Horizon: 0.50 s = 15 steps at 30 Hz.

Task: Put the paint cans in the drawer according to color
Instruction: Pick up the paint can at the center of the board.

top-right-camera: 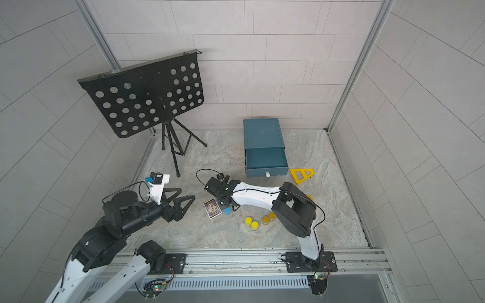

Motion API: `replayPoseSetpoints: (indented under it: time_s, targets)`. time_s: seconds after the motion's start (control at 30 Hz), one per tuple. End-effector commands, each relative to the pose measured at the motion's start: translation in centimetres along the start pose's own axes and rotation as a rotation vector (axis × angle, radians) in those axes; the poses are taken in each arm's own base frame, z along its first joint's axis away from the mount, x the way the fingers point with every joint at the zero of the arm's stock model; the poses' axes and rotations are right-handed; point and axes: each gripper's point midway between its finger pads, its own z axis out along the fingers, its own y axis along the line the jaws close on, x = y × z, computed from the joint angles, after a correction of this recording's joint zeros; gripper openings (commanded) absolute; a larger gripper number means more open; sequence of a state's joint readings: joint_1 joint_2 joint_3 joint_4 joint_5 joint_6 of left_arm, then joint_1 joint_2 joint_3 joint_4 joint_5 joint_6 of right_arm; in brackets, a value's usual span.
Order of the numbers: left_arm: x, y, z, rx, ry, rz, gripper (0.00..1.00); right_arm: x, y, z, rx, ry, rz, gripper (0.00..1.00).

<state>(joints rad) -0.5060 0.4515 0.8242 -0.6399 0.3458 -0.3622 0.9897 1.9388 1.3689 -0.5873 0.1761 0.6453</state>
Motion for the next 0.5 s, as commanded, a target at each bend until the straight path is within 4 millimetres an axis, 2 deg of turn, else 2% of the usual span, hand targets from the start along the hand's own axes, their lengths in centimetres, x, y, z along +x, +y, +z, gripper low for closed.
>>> replayPoseSetpoints:
  time_s: [0.0,0.1,0.33,0.47]
  targets:
    - [-0.3,0.1,0.0,-0.004,-0.020,0.004,0.92,0.5,-0.1,0.6,-0.002,0.036,0.005,0.50]
    - [-0.3,0.2,0.0,-0.005,-0.018,0.003,0.92,0.6,0.0,1.2,-0.004,0.041,0.009,0.45]
    - [-0.3,0.1,0.1,-0.005,-0.017,0.003,0.92,0.4,-0.1,1.9,-0.007,0.045,0.019,0.43]
    - [-0.3,0.1,0.0,-0.005,-0.018,0.004,0.92,0.4,-0.3,2.0,0.005,0.043,0.022,0.36]
